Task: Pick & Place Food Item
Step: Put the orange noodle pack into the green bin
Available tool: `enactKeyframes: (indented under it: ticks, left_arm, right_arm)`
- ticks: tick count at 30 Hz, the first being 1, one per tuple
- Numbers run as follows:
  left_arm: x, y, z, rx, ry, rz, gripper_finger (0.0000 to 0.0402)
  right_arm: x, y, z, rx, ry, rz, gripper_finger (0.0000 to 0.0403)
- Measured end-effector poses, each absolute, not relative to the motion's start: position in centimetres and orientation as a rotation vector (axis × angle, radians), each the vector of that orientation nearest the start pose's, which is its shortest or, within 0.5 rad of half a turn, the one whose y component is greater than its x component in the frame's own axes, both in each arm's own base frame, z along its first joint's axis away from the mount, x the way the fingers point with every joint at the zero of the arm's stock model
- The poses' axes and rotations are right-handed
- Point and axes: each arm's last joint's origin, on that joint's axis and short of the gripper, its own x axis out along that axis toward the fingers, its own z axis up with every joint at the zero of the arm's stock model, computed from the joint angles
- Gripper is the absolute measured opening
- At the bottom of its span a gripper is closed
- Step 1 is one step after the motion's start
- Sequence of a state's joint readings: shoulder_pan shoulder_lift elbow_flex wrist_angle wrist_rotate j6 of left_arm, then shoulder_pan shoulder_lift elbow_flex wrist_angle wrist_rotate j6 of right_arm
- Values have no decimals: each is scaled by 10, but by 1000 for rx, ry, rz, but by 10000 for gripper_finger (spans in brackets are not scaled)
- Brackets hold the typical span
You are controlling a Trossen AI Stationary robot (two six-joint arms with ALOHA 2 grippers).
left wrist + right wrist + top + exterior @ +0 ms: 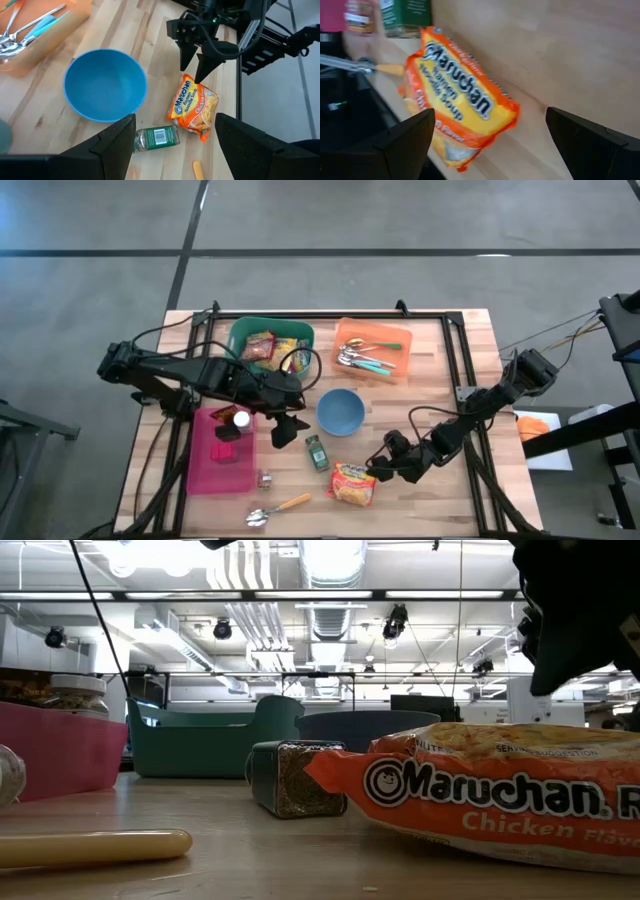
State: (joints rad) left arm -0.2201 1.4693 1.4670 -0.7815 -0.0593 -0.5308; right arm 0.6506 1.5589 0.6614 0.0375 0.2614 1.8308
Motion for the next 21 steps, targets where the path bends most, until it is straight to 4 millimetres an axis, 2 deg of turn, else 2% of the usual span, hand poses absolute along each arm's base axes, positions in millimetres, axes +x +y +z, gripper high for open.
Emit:
enactKeyframes:
  ticks: [12, 15, 21]
  left_arm:
    - [300, -65, 357, -390, 795, 56, 276]
    - [300, -65, 357, -390, 796, 55, 276]
    - [300, -65, 357, -389, 796, 56, 276]
  right_arm:
    - [236, 170, 119, 1407, 773, -364, 366]
    - [236, 170, 117, 1411, 774, -370, 333]
    - [236, 170, 116, 1403, 782, -373, 234]
